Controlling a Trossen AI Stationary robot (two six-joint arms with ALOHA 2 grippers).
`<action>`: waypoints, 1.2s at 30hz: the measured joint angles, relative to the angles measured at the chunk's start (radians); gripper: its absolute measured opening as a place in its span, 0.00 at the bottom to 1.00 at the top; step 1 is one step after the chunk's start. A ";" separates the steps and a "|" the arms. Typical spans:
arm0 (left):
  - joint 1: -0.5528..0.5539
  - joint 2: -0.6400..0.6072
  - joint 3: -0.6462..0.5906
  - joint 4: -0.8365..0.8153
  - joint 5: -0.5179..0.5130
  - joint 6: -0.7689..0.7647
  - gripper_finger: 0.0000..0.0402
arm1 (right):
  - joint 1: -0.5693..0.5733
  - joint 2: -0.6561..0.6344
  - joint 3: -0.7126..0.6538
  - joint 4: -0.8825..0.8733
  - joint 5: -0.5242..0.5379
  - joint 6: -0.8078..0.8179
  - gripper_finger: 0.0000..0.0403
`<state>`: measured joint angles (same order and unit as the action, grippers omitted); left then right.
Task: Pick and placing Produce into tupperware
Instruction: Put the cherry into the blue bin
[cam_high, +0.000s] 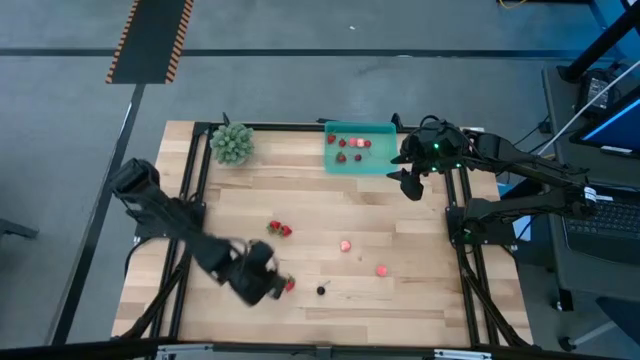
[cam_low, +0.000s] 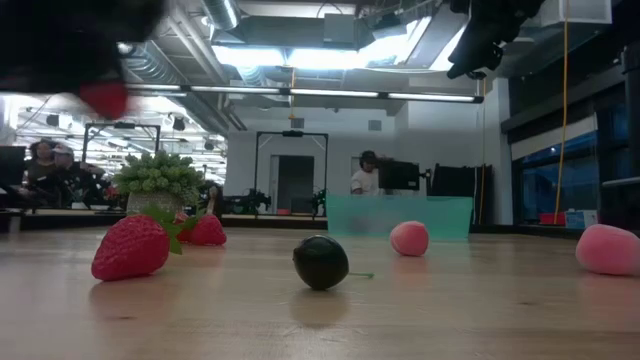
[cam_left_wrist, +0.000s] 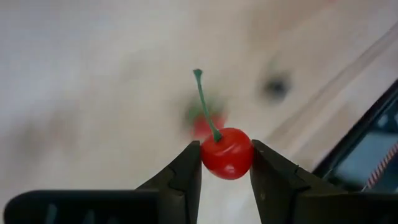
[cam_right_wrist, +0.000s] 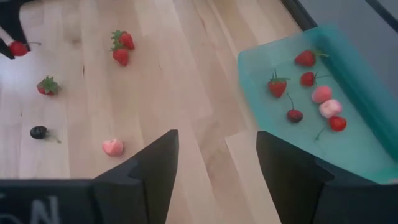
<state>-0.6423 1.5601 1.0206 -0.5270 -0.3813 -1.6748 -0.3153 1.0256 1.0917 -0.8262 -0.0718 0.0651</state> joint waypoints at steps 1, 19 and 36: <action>0.037 -0.005 0.018 0.000 -0.028 0.077 0.26 | 0.000 0.000 0.000 0.004 0.000 -0.011 0.54; 0.820 -0.008 0.214 0.120 0.086 1.243 0.26 | 0.000 0.000 0.000 0.023 0.001 -0.098 0.54; 1.183 0.255 0.752 -0.044 0.354 1.546 0.26 | 0.000 -0.009 0.000 0.049 0.235 -0.042 0.54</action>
<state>0.5407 1.8149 1.7724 -0.5714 -0.0269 -0.1288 -0.3153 1.0171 1.0916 -0.7770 0.1630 0.0233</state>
